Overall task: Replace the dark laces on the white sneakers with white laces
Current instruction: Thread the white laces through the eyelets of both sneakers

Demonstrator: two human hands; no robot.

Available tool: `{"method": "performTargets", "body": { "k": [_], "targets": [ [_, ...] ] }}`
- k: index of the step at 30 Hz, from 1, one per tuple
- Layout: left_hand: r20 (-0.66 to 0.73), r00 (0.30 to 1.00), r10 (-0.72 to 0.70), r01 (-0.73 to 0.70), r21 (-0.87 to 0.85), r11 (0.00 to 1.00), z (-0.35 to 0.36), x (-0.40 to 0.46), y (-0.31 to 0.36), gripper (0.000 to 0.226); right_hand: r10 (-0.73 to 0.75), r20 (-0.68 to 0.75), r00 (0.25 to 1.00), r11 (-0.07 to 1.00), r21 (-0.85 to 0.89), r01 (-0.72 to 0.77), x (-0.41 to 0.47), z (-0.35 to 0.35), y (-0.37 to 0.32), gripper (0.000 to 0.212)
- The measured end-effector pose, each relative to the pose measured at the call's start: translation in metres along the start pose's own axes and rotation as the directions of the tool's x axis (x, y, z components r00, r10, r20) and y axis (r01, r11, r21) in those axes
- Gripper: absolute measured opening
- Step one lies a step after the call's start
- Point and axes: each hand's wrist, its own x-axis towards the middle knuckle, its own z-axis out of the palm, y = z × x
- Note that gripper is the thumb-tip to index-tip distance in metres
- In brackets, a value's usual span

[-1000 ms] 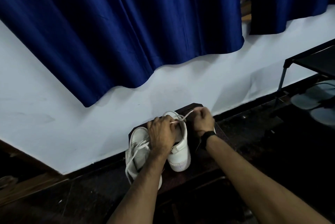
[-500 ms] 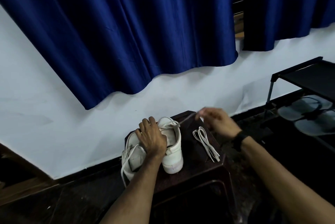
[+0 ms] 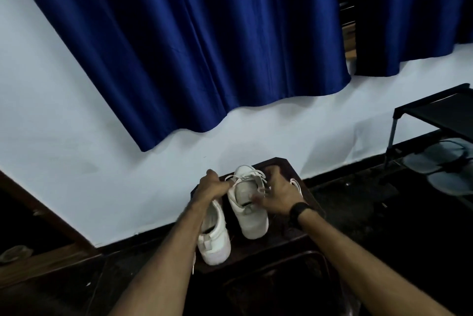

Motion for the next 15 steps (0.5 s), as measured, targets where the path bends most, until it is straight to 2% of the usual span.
{"method": "performTargets", "body": {
  "k": [3,5,7,9,11,13,14,15],
  "targets": [
    [0.025,0.999,0.026,-0.029,0.139,0.990,-0.014,-0.006,-0.005,0.046,0.008,0.024,1.000,0.999,-0.051,-0.006,0.003,0.026,-0.009,0.062],
    [0.005,1.000,0.026,-0.026,0.138,0.990,-0.024,-0.008,-0.008,0.032,0.033,-0.013,0.999,0.998,-0.049,-0.034,0.004,0.032,-0.014,0.063],
    [-0.065,0.997,0.039,-0.039,-0.004,0.999,-0.036,-0.014,-0.009,0.022,0.070,-0.026,0.997,0.997,-0.017,-0.071,0.003,0.034,-0.021,0.073],
    [-0.242,0.970,0.019,-0.094,-0.301,0.949,-0.050,-0.021,-0.008,0.018,0.119,-0.069,0.991,0.993,0.024,-0.117,0.002,0.037,-0.025,0.071],
    [-0.486,0.865,-0.128,-0.175,-0.531,0.829,-0.068,-0.034,-0.009,0.025,0.138,-0.103,0.985,0.990,0.044,-0.134,-0.001,0.039,-0.027,0.062],
    [-0.622,0.736,-0.269,-0.256,-0.623,0.740,-0.080,-0.041,-0.018,0.029,0.144,-0.113,0.983,0.989,0.050,-0.139,-0.001,0.038,-0.027,0.054],
    [-0.655,0.698,-0.290,-0.262,-0.610,0.747,-0.080,-0.041,-0.024,0.030,0.146,-0.105,0.984,0.989,0.025,-0.144,0.000,0.037,-0.026,0.051],
    [-0.677,0.678,-0.286,-0.214,-0.553,0.805,-0.076,-0.041,-0.030,0.029,0.150,-0.086,0.985,0.988,-0.025,-0.153,0.000,0.035,-0.025,0.049]
  ]
}}
